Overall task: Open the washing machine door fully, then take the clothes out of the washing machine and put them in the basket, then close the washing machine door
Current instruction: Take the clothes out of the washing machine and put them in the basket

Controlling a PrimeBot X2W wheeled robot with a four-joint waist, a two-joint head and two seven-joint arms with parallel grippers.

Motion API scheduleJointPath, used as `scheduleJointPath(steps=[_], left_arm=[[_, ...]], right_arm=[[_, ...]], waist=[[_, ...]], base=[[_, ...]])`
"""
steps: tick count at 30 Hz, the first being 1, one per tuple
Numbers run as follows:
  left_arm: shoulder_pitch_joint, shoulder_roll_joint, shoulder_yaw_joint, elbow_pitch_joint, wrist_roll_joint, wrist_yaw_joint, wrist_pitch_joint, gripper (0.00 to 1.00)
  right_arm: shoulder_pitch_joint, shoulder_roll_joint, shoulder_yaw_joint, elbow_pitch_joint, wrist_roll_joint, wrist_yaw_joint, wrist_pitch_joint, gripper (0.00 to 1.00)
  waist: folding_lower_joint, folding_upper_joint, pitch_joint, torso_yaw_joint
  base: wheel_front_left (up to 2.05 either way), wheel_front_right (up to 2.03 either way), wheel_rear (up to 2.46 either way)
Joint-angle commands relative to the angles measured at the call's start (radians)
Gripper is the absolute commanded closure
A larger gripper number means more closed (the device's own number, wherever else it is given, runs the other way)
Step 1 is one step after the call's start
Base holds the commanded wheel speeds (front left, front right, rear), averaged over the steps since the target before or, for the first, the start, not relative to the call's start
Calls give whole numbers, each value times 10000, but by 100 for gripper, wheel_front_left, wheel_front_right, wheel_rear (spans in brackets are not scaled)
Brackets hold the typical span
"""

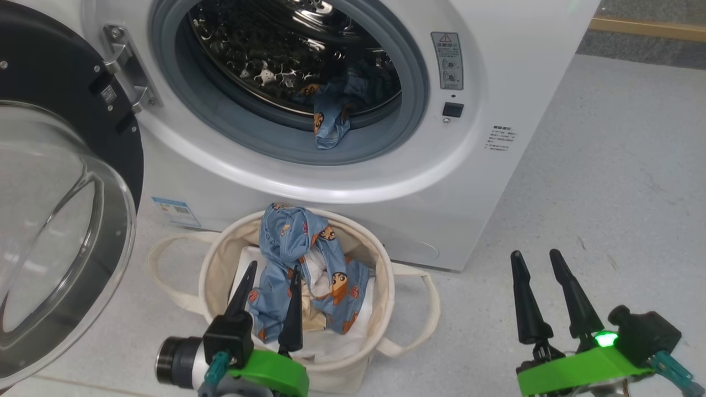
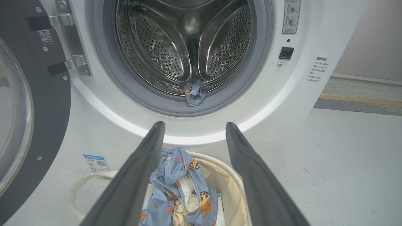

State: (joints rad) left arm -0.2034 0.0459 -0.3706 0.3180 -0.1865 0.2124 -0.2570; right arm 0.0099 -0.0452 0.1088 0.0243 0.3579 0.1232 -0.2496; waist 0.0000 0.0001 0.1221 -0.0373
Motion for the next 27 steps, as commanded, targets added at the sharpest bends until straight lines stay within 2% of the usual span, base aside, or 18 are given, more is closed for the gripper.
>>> scheduleJointPath(steps=[1,27], left_arm=[[-228,43,304,-256,-34,78,-47,0],[-190,43,165,-246,-174,94,-47,0]], right_arm=[[-65,-51,185,-272,-5,75,-122,0],[-22,-51,325,-81,-17,75,-122,0]], waist=[[0,-1,-15,-1],[0,-1,-95,-1]], base=[[0,0,0],[0,0,0]])
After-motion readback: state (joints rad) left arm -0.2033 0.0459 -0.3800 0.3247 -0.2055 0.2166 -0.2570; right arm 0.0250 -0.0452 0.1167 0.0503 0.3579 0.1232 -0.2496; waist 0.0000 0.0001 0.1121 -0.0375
